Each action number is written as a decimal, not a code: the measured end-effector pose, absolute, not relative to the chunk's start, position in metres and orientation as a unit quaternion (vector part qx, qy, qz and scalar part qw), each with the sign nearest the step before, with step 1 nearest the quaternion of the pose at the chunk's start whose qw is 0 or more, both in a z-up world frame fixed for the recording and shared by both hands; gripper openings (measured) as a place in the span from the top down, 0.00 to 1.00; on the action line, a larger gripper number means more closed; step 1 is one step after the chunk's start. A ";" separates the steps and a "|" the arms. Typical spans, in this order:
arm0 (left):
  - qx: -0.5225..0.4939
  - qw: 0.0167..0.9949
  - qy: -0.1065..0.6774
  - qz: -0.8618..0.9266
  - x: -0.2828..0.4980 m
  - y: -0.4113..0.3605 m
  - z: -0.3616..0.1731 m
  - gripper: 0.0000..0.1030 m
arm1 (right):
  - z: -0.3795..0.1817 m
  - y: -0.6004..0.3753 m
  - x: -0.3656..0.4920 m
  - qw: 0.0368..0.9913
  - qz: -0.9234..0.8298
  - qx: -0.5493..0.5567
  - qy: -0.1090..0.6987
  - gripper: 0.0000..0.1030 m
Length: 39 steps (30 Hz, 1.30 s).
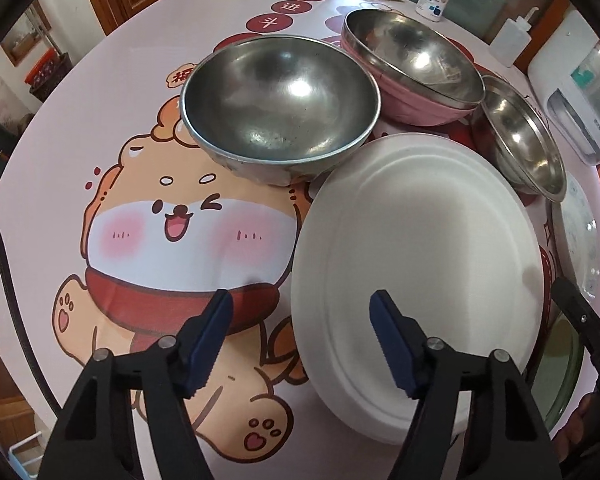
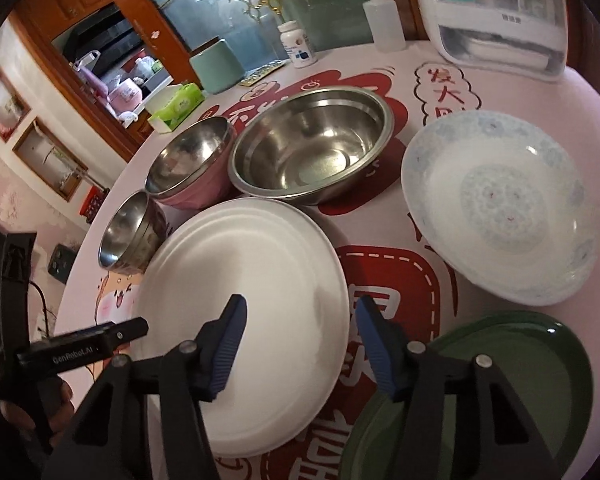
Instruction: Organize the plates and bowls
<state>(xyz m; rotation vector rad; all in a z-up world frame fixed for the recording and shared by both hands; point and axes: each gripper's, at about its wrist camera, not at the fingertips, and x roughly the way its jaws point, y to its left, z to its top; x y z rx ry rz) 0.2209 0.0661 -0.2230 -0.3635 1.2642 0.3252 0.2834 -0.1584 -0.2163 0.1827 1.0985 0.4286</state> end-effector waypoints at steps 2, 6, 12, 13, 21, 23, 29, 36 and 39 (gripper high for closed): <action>-0.169 0.778 0.586 0.152 0.222 0.067 -0.226 0.38 | -0.220 -0.159 0.287 0.827 0.195 0.088 0.521 0.50; -0.181 0.775 0.585 0.154 0.222 0.071 -0.231 0.40 | -0.226 -0.158 0.291 0.820 0.195 0.088 0.530 0.55; -0.180 0.770 0.592 0.157 0.221 0.073 -0.240 0.50 | -0.233 -0.157 0.295 0.814 0.190 0.088 0.541 0.61; -0.177 0.770 0.592 0.157 0.221 0.072 -0.240 0.50 | -0.234 -0.157 0.295 0.814 0.191 0.088 0.542 0.62; -0.169 0.777 0.586 0.155 0.233 0.067 -0.240 0.54 | -0.244 -0.158 0.299 0.808 0.185 0.089 0.553 0.78; -0.170 0.778 0.585 0.153 0.238 0.068 -0.239 0.58 | -0.246 -0.158 0.300 0.807 0.183 0.091 0.553 0.80; -0.163 0.780 0.587 0.142 0.250 0.067 -0.242 0.68 | -0.246 -0.159 0.300 0.808 0.184 0.096 0.551 0.81; -0.147 0.783 0.591 0.129 0.263 0.061 -0.244 0.72 | -0.247 -0.162 0.303 0.802 0.195 0.107 0.555 0.81; -0.145 0.782 0.592 0.127 0.267 0.061 -0.244 0.72 | -0.247 -0.163 0.303 0.798 0.196 0.113 0.558 0.82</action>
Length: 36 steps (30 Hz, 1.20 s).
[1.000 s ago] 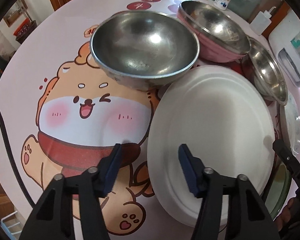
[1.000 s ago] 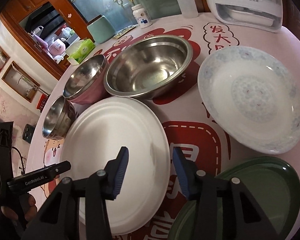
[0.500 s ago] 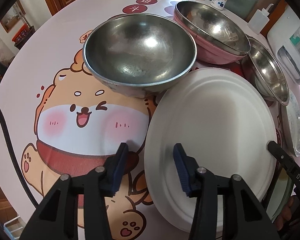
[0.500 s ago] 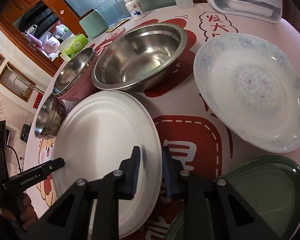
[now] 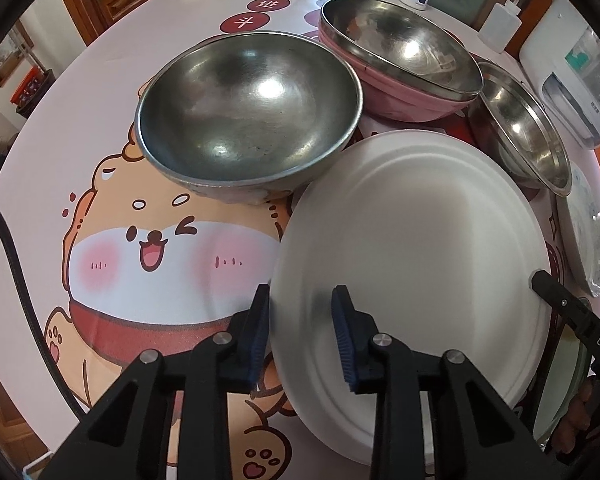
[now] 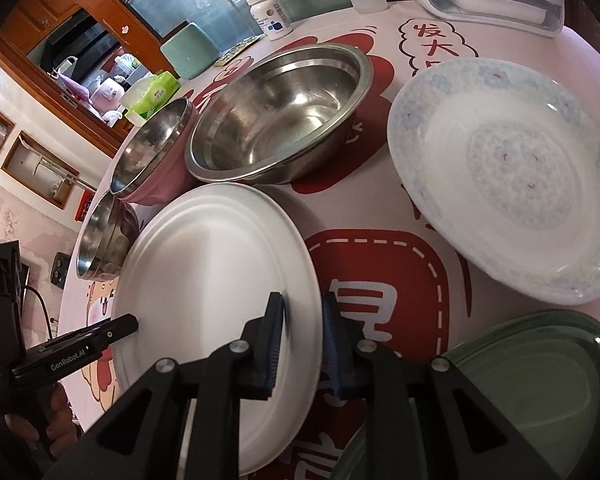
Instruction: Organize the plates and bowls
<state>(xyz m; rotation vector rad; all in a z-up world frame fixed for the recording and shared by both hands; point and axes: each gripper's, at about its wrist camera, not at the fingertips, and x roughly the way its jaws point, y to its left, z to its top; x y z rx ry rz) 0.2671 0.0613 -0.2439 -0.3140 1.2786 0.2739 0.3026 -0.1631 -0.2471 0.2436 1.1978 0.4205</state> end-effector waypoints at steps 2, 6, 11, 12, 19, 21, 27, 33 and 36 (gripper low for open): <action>-0.143 0.782 0.593 0.127 0.271 0.061 -0.244 0.72 | -0.246 -0.164 0.302 0.796 0.196 0.113 0.561 0.82; -0.144 0.780 0.597 0.118 0.259 0.057 -0.241 0.73 | -0.245 -0.167 0.299 0.796 0.192 0.113 0.562 0.82; -0.140 0.787 0.591 0.109 0.251 0.054 -0.234 0.74 | -0.238 -0.171 0.292 0.799 0.190 0.113 0.559 0.82; -0.139 0.788 0.590 0.108 0.250 0.053 -0.232 0.74 | -0.235 -0.171 0.290 0.801 0.189 0.113 0.557 0.82; -0.134 0.798 0.578 0.100 0.229 0.048 -0.212 0.74 | -0.219 -0.177 0.275 0.808 0.188 0.114 0.547 0.82; -0.135 0.802 0.574 0.098 0.221 0.050 -0.205 0.74 | -0.214 -0.179 0.268 0.811 0.188 0.113 0.543 0.82; -0.131 0.816 0.556 0.091 0.201 0.044 -0.185 0.74 | -0.195 -0.181 0.246 0.823 0.184 0.109 0.526 0.82; -0.135 0.829 0.537 0.083 0.174 0.044 -0.169 0.74 | -0.178 -0.179 0.222 0.835 0.181 0.098 0.511 0.82; -0.132 0.834 0.531 0.076 0.161 0.043 -0.163 0.74 | -0.172 -0.179 0.208 0.840 0.173 0.096 0.506 0.82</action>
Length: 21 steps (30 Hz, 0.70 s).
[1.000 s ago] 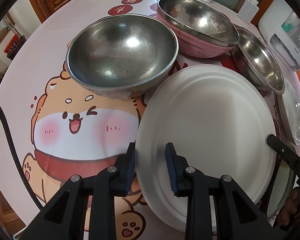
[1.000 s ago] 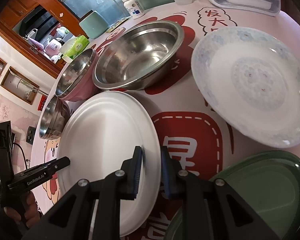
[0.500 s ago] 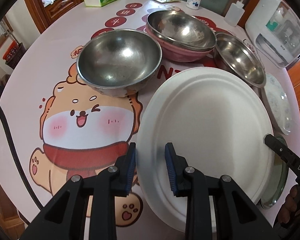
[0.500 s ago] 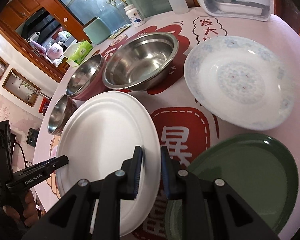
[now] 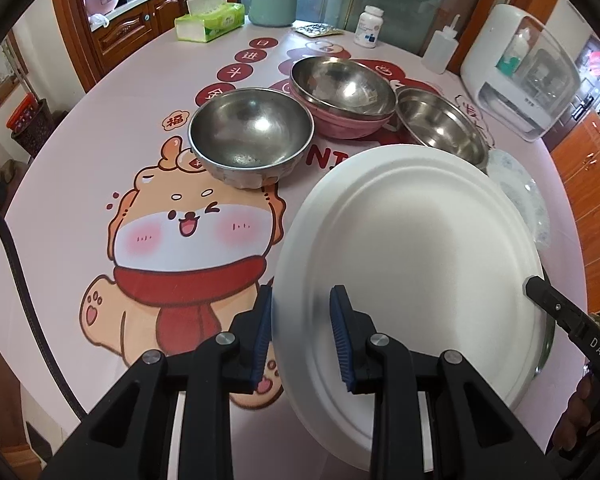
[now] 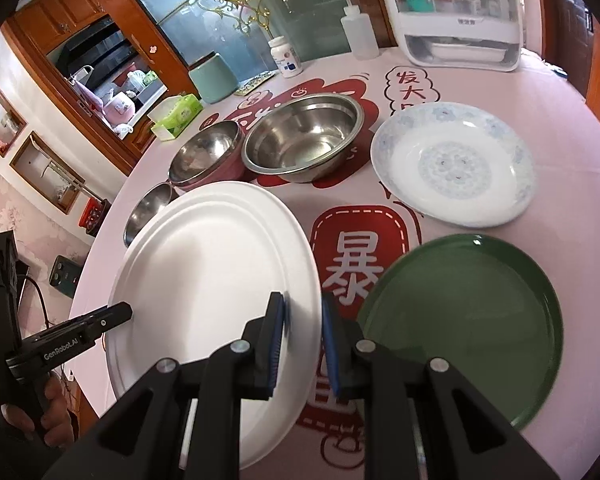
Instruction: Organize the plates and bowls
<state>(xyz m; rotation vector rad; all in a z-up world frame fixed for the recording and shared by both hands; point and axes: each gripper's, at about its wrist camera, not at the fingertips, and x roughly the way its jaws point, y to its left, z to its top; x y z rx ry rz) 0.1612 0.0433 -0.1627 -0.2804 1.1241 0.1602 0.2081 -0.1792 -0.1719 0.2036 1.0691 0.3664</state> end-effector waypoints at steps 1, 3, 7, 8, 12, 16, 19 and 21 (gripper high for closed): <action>-0.131 0.835 0.529 0.073 0.156 0.044 -0.160 0.74 | -0.170 -0.179 0.203 0.841 0.171 0.097 0.504 0.82; -0.129 0.839 0.525 0.068 0.151 0.044 -0.157 0.74 | -0.166 -0.179 0.192 0.844 0.165 0.098 0.501 0.82; -0.122 0.843 0.521 0.053 0.139 0.045 -0.151 0.74 | -0.160 -0.179 0.169 0.850 0.149 0.105 0.494 0.82; -0.118 0.844 0.520 0.049 0.136 0.045 -0.149 0.74 | -0.158 -0.180 0.164 0.851 0.146 0.107 0.492 0.82; -0.106 0.848 0.518 0.034 0.125 0.045 -0.145 0.74 | -0.154 -0.179 0.141 0.857 0.129 0.114 0.486 0.82; -0.095 0.851 0.516 0.015 0.116 0.046 -0.142 0.74 | -0.151 -0.180 0.120 0.861 0.110 0.122 0.481 0.82; -0.085 0.853 0.514 0.002 0.109 0.044 -0.140 0.74 | -0.152 -0.181 0.107 0.863 0.095 0.130 0.478 0.82; -0.077 0.854 0.515 -0.008 0.105 0.043 -0.140 0.74 | -0.153 -0.181 0.099 0.864 0.085 0.134 0.478 0.82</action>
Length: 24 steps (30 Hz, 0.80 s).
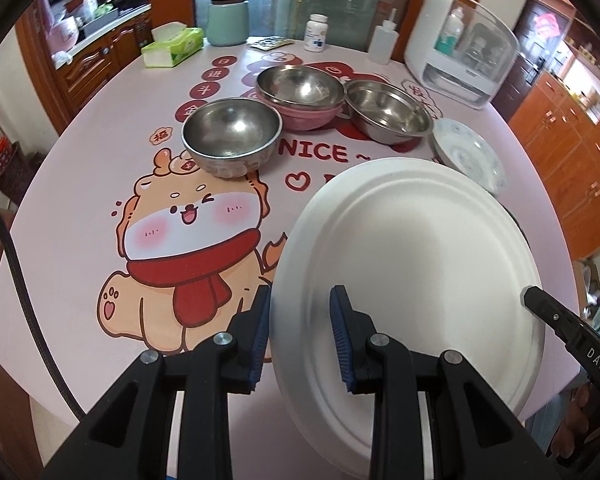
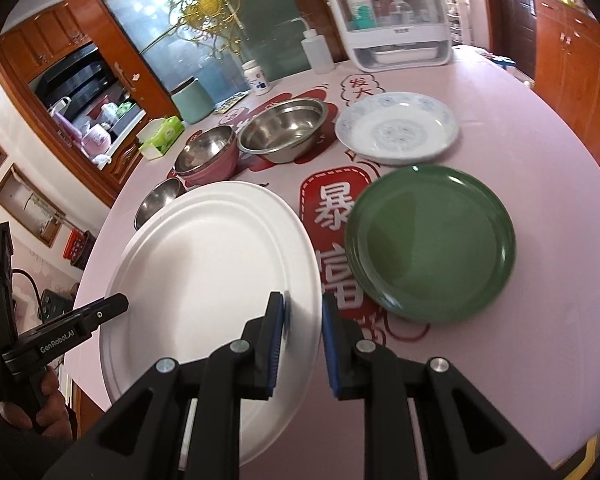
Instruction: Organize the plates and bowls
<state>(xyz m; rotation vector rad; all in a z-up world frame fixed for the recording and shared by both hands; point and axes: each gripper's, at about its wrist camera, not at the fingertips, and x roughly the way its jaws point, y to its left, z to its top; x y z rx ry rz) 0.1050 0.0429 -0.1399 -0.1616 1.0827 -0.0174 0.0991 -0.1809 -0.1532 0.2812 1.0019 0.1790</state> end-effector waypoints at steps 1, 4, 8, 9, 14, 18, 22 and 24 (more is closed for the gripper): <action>-0.073 0.854 0.515 -0.012 0.104 0.043 -0.141 0.74 | -0.155 -0.181 0.093 0.864 0.079 0.137 0.478 0.82; -0.061 0.852 0.519 -0.030 0.099 0.039 -0.143 0.74 | -0.158 -0.183 0.080 0.864 0.063 0.144 0.478 0.82; -0.043 0.849 0.524 -0.052 0.093 0.032 -0.148 0.74 | -0.165 -0.184 0.064 0.867 0.036 0.143 0.477 0.81; -0.037 0.848 0.525 -0.056 0.093 0.030 -0.149 0.74 | -0.167 -0.184 0.061 0.868 0.028 0.142 0.476 0.81; -0.004 0.841 0.535 -0.079 0.088 0.015 -0.160 0.73 | -0.177 -0.188 0.050 0.870 -0.002 0.141 0.473 0.80; 0.019 0.835 0.542 -0.092 0.087 0.006 -0.172 0.73 | -0.187 -0.192 0.042 0.868 -0.019 0.143 0.475 0.80; 0.040 0.827 0.552 -0.099 0.090 -0.001 -0.188 0.73 | -0.200 -0.194 0.038 0.865 -0.031 0.145 0.479 0.80; 0.048 0.822 0.558 -0.106 0.091 -0.004 -0.195 0.73 | -0.206 -0.195 0.037 0.864 -0.037 0.146 0.480 0.80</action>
